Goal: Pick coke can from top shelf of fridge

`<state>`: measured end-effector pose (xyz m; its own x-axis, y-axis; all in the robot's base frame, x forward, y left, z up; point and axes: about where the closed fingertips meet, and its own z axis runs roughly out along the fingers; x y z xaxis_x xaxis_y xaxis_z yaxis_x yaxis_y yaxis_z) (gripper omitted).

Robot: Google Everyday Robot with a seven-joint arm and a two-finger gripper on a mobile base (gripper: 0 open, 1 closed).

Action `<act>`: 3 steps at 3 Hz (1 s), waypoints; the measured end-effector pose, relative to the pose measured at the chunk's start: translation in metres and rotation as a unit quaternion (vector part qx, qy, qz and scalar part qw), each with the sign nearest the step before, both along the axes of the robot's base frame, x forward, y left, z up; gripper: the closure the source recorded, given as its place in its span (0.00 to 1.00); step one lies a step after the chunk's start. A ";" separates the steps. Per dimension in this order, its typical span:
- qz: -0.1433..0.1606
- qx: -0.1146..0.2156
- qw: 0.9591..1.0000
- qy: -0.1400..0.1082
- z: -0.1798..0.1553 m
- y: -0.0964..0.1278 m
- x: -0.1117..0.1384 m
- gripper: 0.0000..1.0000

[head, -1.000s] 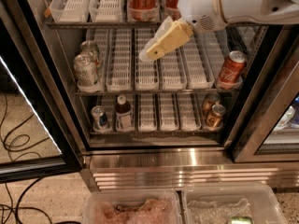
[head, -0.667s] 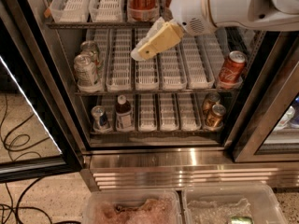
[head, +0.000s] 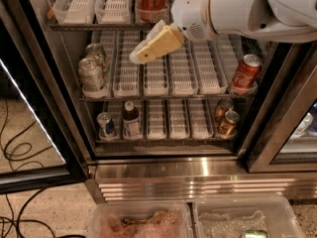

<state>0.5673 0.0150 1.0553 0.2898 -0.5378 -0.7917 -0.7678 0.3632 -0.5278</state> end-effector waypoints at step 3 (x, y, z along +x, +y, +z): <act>-0.029 0.015 0.999 -0.005 -0.001 0.004 0.010 0.00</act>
Offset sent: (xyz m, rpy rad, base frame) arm 0.0118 -0.0068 -0.0072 0.0520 -0.0004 -0.1072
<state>0.5777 0.0189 1.0541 0.2668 -0.5291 -0.8055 -0.7402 0.4228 -0.5229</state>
